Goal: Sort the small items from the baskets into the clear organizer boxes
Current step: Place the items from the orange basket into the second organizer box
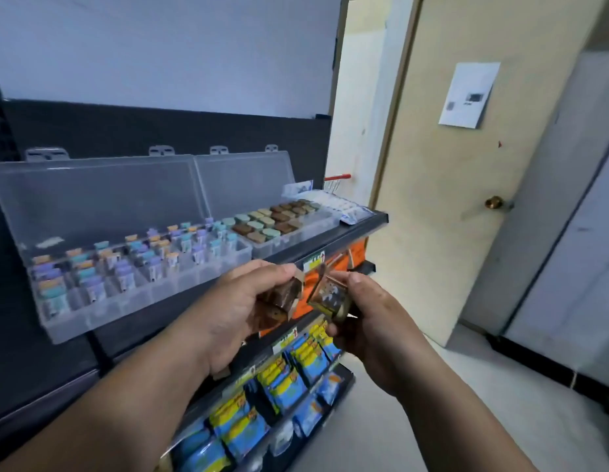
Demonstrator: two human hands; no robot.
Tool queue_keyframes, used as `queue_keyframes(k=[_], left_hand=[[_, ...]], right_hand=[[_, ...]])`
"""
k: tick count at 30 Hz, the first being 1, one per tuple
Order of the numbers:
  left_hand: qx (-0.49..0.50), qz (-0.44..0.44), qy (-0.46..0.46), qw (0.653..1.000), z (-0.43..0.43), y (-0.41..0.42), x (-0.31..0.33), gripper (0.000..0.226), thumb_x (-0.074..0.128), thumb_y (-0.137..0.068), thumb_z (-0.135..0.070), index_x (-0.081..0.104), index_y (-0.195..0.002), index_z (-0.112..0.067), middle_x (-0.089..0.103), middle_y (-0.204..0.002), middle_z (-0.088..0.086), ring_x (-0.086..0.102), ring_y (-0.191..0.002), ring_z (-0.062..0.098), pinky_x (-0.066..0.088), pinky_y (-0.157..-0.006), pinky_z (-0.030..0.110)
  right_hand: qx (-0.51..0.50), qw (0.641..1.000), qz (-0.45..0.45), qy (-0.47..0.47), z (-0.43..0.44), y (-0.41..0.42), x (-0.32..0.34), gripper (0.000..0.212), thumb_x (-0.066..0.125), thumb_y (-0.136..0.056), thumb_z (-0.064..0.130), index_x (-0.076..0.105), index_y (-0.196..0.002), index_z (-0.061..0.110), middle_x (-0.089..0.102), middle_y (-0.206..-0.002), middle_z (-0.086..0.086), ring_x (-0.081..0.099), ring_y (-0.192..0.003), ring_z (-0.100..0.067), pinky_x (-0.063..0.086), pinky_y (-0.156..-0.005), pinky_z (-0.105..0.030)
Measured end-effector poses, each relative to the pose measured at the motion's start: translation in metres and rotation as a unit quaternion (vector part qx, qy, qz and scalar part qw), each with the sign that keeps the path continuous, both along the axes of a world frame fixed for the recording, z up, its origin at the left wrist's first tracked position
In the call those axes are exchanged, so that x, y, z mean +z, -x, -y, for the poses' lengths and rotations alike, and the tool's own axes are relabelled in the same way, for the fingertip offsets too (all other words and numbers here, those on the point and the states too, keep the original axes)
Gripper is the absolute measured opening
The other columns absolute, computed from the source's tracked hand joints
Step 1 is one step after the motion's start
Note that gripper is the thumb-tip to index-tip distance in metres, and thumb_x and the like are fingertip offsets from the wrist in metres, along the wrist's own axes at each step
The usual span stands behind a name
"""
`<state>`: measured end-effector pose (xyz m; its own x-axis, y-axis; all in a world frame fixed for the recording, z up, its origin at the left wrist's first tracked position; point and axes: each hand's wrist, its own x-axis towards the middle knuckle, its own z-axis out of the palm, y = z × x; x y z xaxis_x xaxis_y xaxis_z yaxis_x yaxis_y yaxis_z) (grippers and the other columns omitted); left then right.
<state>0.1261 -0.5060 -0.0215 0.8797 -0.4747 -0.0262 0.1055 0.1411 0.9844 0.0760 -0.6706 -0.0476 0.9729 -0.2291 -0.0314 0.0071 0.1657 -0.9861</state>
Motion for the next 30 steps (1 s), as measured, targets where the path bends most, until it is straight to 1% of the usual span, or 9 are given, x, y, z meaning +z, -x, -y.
queue_keyframes(k=[2,5,10,14,16,20,24,27,30], left_hand=[[-0.017,0.010,0.003,1.000,0.024,-0.022,-0.002,0.048,0.069,-0.056,-0.034,0.062,-0.096,-0.008,0.064,-0.083,0.011,0.059,-0.064,0.014,0.048,-0.053,0.022],[-0.020,0.013,0.003,1.000,0.058,-0.059,-0.005,0.040,0.070,-0.054,-0.031,0.059,-0.087,-0.012,0.063,-0.069,0.003,0.060,-0.058,0.010,0.049,-0.053,0.022],[0.009,0.010,0.015,1.000,0.108,-0.134,-0.008,0.025,0.067,-0.081,-0.004,0.059,-0.103,-0.012,0.070,-0.085,0.003,0.068,-0.072,0.011,0.053,-0.068,0.028],[0.046,0.072,-0.041,0.996,0.132,-0.187,-0.008,0.038,0.076,-0.066,-0.016,0.063,-0.101,-0.020,0.067,-0.104,0.005,0.067,-0.096,0.018,0.052,-0.090,0.033],[0.064,0.093,-0.070,0.991,0.141,-0.204,-0.008,0.042,0.074,-0.059,-0.024,0.063,-0.099,-0.025,0.065,-0.102,0.001,0.065,-0.094,0.014,0.051,-0.086,0.029],[0.086,0.121,-0.111,0.983,0.150,-0.233,-0.008,0.034,0.074,-0.078,-0.012,0.061,-0.105,-0.027,0.064,-0.106,-0.003,0.062,-0.096,0.010,0.048,-0.079,0.023],[0.152,0.150,-0.165,0.963,0.159,-0.266,-0.003,0.038,0.070,-0.081,-0.007,0.061,-0.113,-0.025,0.065,-0.107,-0.003,0.063,-0.095,0.009,0.052,-0.086,0.024],[0.185,0.170,-0.196,0.948,0.170,-0.280,-0.005,0.039,0.067,-0.083,-0.004,0.059,-0.118,-0.021,0.066,-0.098,-0.005,0.063,-0.078,0.000,0.050,-0.067,0.008],[0.234,0.169,-0.247,0.925,0.183,-0.294,-0.008,0.035,0.061,-0.085,-0.010,0.060,-0.116,-0.027,0.066,-0.093,-0.004,0.065,-0.075,0.008,0.054,-0.062,0.017]], right_hand=[[-0.009,1.000,-0.002,-0.012,0.023,-0.018,0.001,0.029,0.040,-0.102,0.031,0.064,-0.109,0.018,0.067,-0.070,0.001,0.052,-0.051,-0.015,0.038,-0.057,-0.029],[-0.015,1.000,-0.001,-0.001,0.052,-0.052,0.001,0.019,0.054,-0.095,0.018,0.065,-0.110,0.017,0.066,-0.081,-0.003,0.053,-0.055,-0.015,0.040,-0.059,-0.028],[-0.024,0.996,-0.004,0.089,0.103,-0.120,0.010,0.052,0.057,-0.079,-0.017,0.059,-0.119,0.016,0.065,-0.094,-0.004,0.059,-0.062,-0.006,0.045,-0.056,-0.021],[-0.026,0.990,0.006,0.137,0.133,-0.169,0.013,0.050,0.064,-0.078,-0.011,0.058,-0.118,0.018,0.064,-0.097,-0.007,0.059,-0.059,-0.002,0.047,-0.055,-0.018],[-0.021,0.987,0.000,0.162,0.145,-0.189,0.009,0.045,0.065,-0.080,-0.005,0.057,-0.116,0.021,0.065,-0.098,-0.009,0.060,-0.063,-0.006,0.049,-0.058,-0.023],[-0.035,0.978,0.009,0.205,0.168,-0.227,0.007,0.038,0.069,-0.080,0.008,0.053,-0.110,0.025,0.067,-0.103,-0.006,0.065,-0.084,-0.019,0.056,-0.081,-0.046],[-0.008,0.960,0.042,0.277,0.191,-0.276,0.013,0.037,0.070,-0.082,0.011,0.056,-0.111,0.031,0.067,-0.104,0.008,0.065,-0.094,-0.011,0.054,-0.086,-0.036],[0.030,0.937,0.076,0.339,0.207,-0.314,0.013,0.041,0.069,-0.084,0.013,0.054,-0.114,0.035,0.063,-0.108,0.014,0.065,-0.091,-0.005,0.052,-0.080,-0.025],[0.077,0.908,0.110,0.398,0.220,-0.354,0.014,0.044,0.070,-0.082,0.015,0.048,-0.109,0.041,0.061,-0.102,0.020,0.063,-0.082,0.003,0.045,-0.070,-0.017]])
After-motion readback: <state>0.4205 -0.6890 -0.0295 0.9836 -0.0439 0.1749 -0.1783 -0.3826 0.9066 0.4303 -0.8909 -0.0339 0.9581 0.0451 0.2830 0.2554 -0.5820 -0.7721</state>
